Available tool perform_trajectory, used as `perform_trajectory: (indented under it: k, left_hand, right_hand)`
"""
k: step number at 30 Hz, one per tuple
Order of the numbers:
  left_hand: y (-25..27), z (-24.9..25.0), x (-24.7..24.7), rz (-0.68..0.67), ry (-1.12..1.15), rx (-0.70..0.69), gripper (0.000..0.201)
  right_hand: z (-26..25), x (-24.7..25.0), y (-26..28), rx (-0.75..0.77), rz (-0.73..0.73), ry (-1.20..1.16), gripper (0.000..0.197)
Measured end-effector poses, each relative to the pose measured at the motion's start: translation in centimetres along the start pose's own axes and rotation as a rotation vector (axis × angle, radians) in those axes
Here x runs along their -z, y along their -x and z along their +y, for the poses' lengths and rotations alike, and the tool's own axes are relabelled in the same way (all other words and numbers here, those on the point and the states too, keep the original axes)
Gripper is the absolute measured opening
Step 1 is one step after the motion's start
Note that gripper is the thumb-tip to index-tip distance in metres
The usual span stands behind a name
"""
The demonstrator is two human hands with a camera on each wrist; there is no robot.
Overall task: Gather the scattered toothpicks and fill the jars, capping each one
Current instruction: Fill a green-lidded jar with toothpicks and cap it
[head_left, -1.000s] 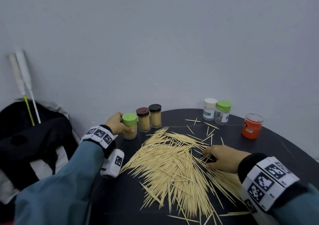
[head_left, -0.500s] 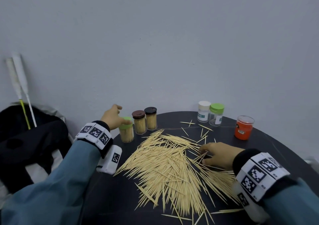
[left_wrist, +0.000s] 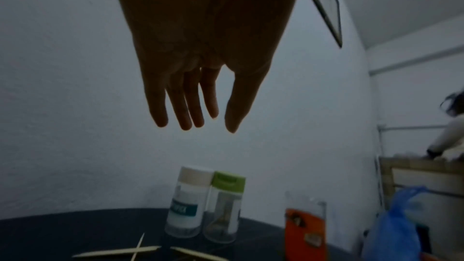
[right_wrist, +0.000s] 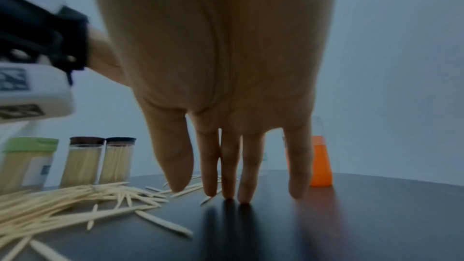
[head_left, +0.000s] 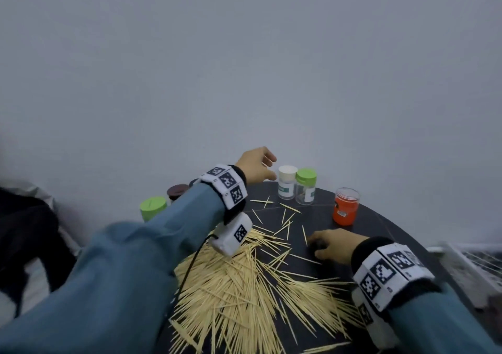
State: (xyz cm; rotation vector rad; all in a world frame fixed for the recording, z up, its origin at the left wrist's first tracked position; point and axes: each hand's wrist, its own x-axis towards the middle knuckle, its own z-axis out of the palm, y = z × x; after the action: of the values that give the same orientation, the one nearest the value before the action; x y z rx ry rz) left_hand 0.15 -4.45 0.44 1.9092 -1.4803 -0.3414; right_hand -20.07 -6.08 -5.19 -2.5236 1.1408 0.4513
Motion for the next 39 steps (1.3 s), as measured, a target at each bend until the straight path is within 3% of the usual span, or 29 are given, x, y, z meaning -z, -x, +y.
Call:
perform_trajectory:
  k: [5,10,13,17,21,28,33,39]
  left_hand:
    - [-5.3,-0.4,-4.0,-0.074,-0.238,0.029,0.056]
    - [-8.1,-0.8,-7.1,-0.158,-0.328,0.071,0.082]
    - [-8.9,-1.0,-8.6,-0.199,-0.371,0.066,0.078]
    - [-9.3,-1.4,-9.1,-0.116,-0.357,0.04,0.057]
    - [-9.2,-1.7,-8.7,-0.087,-0.358,0.046,0.055]
    - [-6.1,-0.6,-4.6,0.021,-0.269,0.066,0.059]
    - [-1.1,0.7,-0.4,0.073,-0.06,0.045,0.065]
    - [6.8,1.2,0.0,0.099,0.001,-0.035,0.054]
  right_hand:
    - [0.4,0.1,-0.8,0.041,-0.022,0.045,0.044]
    - [1.0,0.3,-1.4,0.071,-0.057,0.054,0.044]
    - [1.3,0.5,-1.6,0.094,-0.059,0.063,0.043]
    - [1.4,0.6,-1.8,0.108,-0.037,0.065,0.042]
    - [1.3,0.5,-1.7,0.103,-0.029,0.071,0.042]
    - [0.8,0.5,-1.6,0.072,-0.03,0.078,0.043]
    - [-0.7,0.4,-1.1,0.076,0.001,0.058,0.04]
    - [-2.6,0.4,-0.4,0.178,0.244,-0.046,0.039]
